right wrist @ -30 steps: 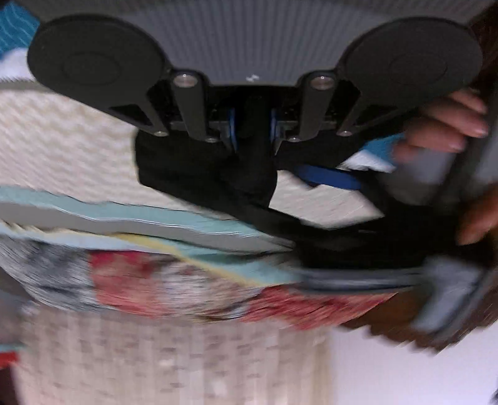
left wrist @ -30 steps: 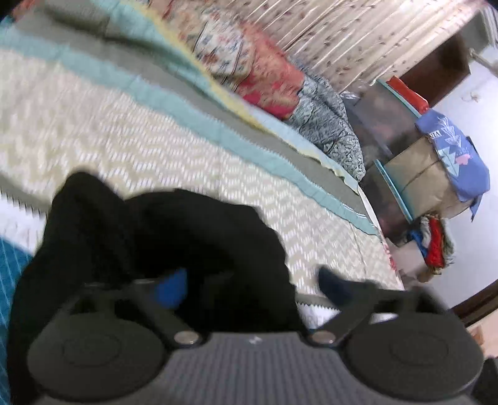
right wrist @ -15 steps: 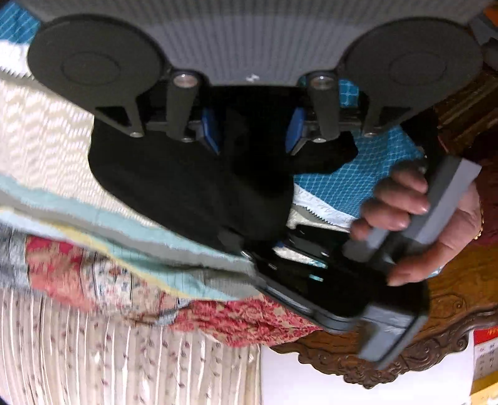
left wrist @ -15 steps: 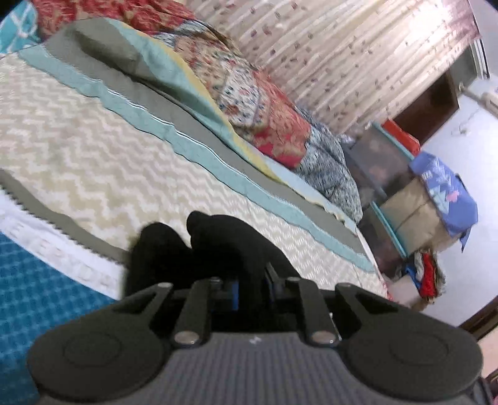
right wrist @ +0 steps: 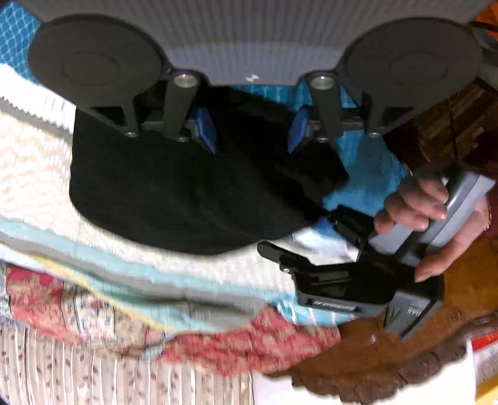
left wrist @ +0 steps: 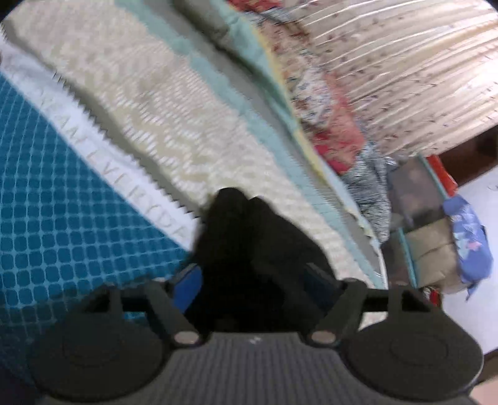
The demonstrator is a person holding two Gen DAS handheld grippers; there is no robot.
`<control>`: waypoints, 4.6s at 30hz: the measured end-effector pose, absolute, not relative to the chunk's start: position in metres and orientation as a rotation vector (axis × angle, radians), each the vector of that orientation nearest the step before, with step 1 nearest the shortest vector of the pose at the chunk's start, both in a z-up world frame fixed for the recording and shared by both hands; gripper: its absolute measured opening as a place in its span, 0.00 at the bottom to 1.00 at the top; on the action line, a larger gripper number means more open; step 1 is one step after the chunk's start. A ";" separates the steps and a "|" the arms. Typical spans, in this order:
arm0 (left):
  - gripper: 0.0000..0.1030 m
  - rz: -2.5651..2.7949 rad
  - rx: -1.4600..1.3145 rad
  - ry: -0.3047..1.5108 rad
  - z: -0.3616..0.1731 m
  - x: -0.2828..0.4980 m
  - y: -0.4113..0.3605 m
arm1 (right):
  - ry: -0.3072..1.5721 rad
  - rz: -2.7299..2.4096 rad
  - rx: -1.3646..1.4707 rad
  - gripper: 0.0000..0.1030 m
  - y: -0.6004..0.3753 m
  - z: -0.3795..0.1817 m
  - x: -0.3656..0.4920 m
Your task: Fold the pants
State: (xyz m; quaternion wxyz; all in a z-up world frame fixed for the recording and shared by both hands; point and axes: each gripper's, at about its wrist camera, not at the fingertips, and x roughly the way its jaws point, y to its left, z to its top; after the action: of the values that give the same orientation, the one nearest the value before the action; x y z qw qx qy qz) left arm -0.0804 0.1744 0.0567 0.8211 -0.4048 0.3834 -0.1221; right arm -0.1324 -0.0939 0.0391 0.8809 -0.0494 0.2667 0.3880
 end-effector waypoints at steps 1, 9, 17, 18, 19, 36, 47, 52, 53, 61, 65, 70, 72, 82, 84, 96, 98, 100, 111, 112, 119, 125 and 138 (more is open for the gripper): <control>0.76 -0.284 -0.843 0.809 0.062 -0.082 0.171 | 0.540 0.832 -0.081 0.52 -0.093 0.043 -0.134; 0.25 -0.365 -0.621 0.948 0.055 -0.082 0.123 | 0.590 0.939 -0.142 0.53 -0.044 0.036 -0.128; 0.13 -0.480 -0.728 0.800 0.091 -0.095 0.138 | 0.516 0.956 -0.045 0.53 -0.062 0.063 -0.127; 0.13 -0.488 -0.718 0.770 0.099 -0.098 0.143 | 0.507 0.966 -0.025 0.52 -0.065 0.068 -0.128; 0.13 -0.486 -0.712 0.749 0.103 -0.101 0.148 | 0.503 0.974 -0.011 0.52 -0.067 0.071 -0.127; 0.20 -0.299 -0.618 0.957 0.024 -0.081 0.141 | 0.711 0.893 0.143 0.49 -0.079 0.039 -0.088; 0.21 -0.317 -0.565 0.964 0.012 -0.074 0.128 | 0.908 0.778 0.336 0.19 -0.100 0.004 -0.057; 0.43 -0.315 -0.669 0.919 0.030 -0.091 0.148 | 0.794 0.799 0.307 0.42 -0.116 0.027 -0.075; 0.46 -0.291 -0.651 0.911 0.035 -0.094 0.149 | 0.775 0.777 0.305 0.43 -0.121 0.030 -0.076; 0.59 -0.101 -0.448 0.898 0.075 -0.119 0.129 | 0.739 0.489 0.350 0.50 -0.153 0.023 -0.074; 0.59 -0.080 -0.413 0.932 0.069 -0.124 0.115 | 0.842 0.419 0.336 0.50 -0.148 0.005 -0.068; 0.79 -0.026 -0.382 0.961 0.060 -0.123 0.111 | 0.917 0.369 0.366 0.52 -0.147 -0.017 -0.061; 0.80 -0.023 -0.375 0.963 0.058 -0.122 0.112 | 0.915 0.369 0.362 0.52 -0.147 -0.017 -0.061; 0.82 -0.012 -0.373 0.979 0.051 -0.119 0.112 | 0.924 0.345 0.432 0.61 -0.160 -0.023 -0.070; 0.82 -0.013 -0.369 0.982 0.051 -0.119 0.111 | 0.923 0.344 0.435 0.62 -0.161 -0.022 -0.071; 0.87 -0.023 -0.402 0.984 0.047 -0.119 0.118 | 0.910 0.341 0.483 0.64 -0.163 -0.022 -0.077; 0.86 -0.038 -0.421 0.975 0.050 -0.122 0.122 | 0.910 0.347 0.496 0.64 -0.165 -0.021 -0.078; 0.86 -0.058 -0.433 0.952 0.055 -0.126 0.128 | 0.913 0.351 0.520 0.65 -0.169 -0.020 -0.079; 0.94 -0.059 -0.513 0.854 0.074 -0.128 0.171 | 0.879 0.296 0.597 0.74 -0.190 -0.019 -0.085; 0.94 -0.057 -0.514 0.858 0.073 -0.125 0.170 | 0.883 0.294 0.605 0.74 -0.190 -0.021 -0.084; 0.94 -0.054 -0.530 0.907 0.058 -0.117 0.156 | 0.870 0.319 0.782 0.82 -0.209 -0.033 -0.082; 0.94 0.085 -0.599 0.959 0.038 -0.125 0.171 | 0.862 0.330 0.947 0.83 -0.227 -0.042 -0.081; 1.00 0.153 -0.554 0.936 0.016 -0.138 0.168 | 0.832 0.360 0.888 0.87 -0.223 -0.040 -0.085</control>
State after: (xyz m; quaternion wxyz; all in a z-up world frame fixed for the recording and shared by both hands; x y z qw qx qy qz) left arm -0.1377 0.1678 0.0159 0.8530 -0.2634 0.4447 0.0728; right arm -0.0849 -0.2226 -0.0400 0.8053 0.4148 0.3888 0.1683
